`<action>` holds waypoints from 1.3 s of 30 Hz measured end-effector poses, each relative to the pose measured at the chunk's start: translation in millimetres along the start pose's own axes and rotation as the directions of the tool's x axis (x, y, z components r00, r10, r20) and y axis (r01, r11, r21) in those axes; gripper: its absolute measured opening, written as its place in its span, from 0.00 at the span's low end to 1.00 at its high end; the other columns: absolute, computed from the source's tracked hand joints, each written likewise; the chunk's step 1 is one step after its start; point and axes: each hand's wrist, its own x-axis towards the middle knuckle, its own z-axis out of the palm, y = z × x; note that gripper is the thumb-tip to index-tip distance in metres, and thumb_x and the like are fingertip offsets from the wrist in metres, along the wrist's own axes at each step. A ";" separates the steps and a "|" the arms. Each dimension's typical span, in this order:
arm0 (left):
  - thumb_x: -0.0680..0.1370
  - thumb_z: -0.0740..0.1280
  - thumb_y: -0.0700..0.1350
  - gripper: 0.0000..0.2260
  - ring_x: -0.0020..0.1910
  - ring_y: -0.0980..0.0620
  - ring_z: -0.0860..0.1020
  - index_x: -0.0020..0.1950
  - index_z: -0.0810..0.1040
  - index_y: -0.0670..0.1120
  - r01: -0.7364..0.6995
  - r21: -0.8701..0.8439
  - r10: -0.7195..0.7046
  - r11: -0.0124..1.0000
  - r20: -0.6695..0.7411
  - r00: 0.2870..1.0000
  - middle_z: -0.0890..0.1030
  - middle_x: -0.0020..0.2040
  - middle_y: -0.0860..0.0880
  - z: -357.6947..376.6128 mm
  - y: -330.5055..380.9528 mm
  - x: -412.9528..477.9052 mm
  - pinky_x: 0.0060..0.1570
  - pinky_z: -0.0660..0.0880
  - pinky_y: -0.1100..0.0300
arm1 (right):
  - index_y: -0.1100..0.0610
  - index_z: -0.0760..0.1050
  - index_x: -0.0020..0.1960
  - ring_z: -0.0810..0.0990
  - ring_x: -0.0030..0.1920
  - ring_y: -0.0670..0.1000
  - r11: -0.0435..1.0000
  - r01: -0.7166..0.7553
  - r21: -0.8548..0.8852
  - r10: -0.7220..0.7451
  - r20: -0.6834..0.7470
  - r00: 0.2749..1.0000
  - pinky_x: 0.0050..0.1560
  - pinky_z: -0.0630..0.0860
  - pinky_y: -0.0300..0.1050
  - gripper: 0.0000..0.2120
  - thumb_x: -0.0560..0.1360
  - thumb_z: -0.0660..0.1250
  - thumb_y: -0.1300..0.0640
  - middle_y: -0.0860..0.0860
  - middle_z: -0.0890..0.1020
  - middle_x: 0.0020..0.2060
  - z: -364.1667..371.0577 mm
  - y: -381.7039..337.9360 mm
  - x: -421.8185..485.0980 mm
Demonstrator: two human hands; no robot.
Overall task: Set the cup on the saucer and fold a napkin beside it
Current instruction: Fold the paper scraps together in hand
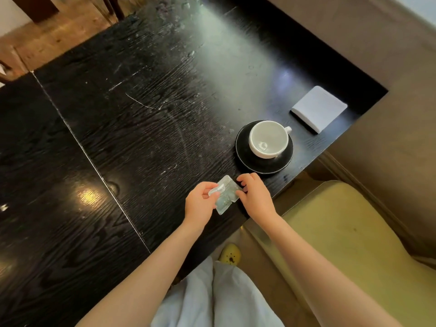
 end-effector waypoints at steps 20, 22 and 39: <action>0.76 0.67 0.46 0.08 0.48 0.55 0.77 0.54 0.77 0.48 -0.159 0.414 0.168 0.896 0.015 0.986 0.77 0.52 0.51 17.0 9.5 32.1 0.44 0.76 0.61 | 0.54 0.66 0.67 0.69 0.57 0.49 0.991 0.014 -0.135 -0.024 -0.071 0.997 0.57 0.71 0.43 0.31 0.69 0.70 0.43 0.50 0.72 0.58 11.8 2.3 -16.6; 0.76 0.67 0.46 0.09 0.50 0.55 0.76 0.55 0.78 0.48 -0.225 0.522 0.264 0.822 0.001 0.965 0.76 0.54 0.51 16.1 9.9 33.0 0.43 0.71 0.64 | 0.55 0.65 0.68 0.69 0.58 0.51 0.976 -0.009 -0.219 -0.016 -0.110 0.994 0.58 0.70 0.44 0.33 0.69 0.71 0.43 0.52 0.71 0.60 18.2 -2.3 -15.8; 0.76 0.67 0.44 0.11 0.45 0.57 0.76 0.57 0.77 0.47 -0.298 0.523 0.246 0.798 0.169 0.954 0.77 0.52 0.49 11.7 12.6 48.0 0.45 0.74 0.64 | 0.58 0.69 0.65 0.70 0.55 0.53 0.970 -0.008 -0.243 -0.040 -0.191 0.981 0.55 0.70 0.45 0.27 0.70 0.71 0.49 0.54 0.73 0.57 23.9 2.8 -22.9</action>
